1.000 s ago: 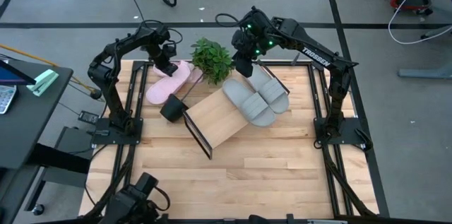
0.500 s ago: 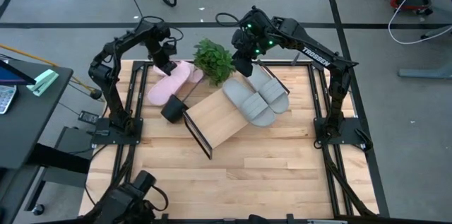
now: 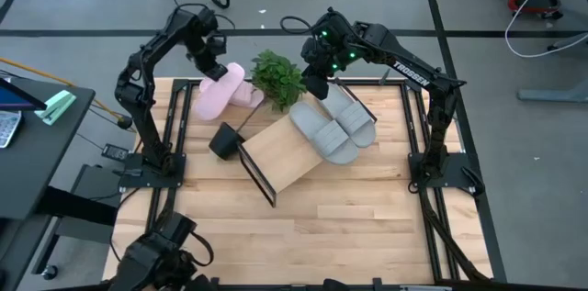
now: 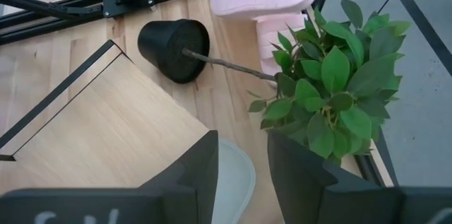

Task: Pick and place slides into the shelf
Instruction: Put the bottom pink slides on the shelf

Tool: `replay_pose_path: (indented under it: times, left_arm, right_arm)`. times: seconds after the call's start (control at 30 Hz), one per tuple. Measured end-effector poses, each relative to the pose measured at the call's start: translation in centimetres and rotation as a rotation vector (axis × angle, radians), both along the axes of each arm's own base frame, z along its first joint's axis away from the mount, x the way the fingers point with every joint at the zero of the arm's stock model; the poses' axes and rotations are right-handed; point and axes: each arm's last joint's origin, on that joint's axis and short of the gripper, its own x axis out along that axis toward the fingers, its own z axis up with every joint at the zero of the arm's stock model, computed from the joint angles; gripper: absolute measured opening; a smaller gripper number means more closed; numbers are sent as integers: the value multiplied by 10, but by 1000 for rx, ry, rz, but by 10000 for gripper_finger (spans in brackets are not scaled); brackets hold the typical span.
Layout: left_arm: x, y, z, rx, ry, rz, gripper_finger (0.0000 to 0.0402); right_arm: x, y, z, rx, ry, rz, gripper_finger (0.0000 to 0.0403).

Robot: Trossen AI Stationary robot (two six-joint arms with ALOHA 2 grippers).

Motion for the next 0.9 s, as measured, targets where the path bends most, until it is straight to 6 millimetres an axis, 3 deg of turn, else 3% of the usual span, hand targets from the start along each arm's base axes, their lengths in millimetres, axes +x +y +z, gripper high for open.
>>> replay_pose_path:
  times: [0.27, 0.57, 0.9]
  left_arm:
    - [3, -1, 54, 98, -47, 51, 4]
    - [13, -15, 119, 276, -159, 86, 2]
    - [37, -42, 158, 387, -264, 26, 1]
  right_arm:
    - [3, -1, 3, 26, -44, -29, 128]
    - [17, -8, 23, -72, -288, -42, 134]
    - [17, -25, 41, -131, -477, -92, 224]
